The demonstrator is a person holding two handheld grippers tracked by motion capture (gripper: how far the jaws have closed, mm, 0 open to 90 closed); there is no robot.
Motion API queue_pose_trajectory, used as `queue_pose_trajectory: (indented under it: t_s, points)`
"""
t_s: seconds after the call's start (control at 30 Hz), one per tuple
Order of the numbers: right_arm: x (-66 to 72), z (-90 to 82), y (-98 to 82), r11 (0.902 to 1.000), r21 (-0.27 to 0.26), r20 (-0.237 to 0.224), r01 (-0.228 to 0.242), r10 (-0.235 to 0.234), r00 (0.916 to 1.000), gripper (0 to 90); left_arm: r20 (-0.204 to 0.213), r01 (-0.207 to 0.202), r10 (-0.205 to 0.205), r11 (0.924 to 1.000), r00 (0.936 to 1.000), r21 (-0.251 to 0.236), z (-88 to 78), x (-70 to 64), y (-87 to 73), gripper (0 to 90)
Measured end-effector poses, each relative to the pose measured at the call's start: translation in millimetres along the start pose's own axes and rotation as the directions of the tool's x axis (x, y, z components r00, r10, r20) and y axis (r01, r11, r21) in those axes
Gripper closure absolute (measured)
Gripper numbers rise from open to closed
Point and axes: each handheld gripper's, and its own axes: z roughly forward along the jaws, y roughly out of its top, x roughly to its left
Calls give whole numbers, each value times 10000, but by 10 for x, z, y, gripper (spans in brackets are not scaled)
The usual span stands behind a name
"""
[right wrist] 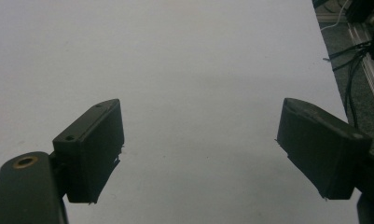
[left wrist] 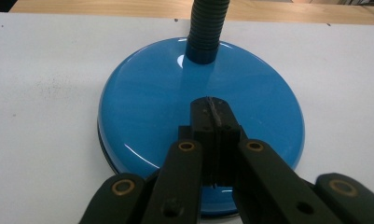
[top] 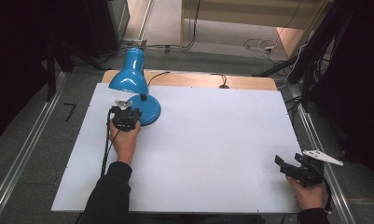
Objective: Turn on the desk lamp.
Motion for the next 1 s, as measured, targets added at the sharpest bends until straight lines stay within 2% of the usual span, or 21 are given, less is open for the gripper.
queue_pose_trajectory:
  t_s: [0.27, 0.43, 1.0]
  points:
    - [2, -1, 0, 10000, 2, -3, 18, -18, 10000, 132, -16, -122, 122, 9999, 9999, -8, -1, -7, -7, 900]
    - [4, 1, 0, 10000, 16, -6, 16, -16, 10000, 132, 163, -78, 78, 10000, 9998, -8, 1, 19, -8, 900]
    - [9, 6, -1, 10000, 62, -10, 26, -26, 10000, 132, 67, -271, 271, 9996, 9996, -10, -1, 4, -13, 900]
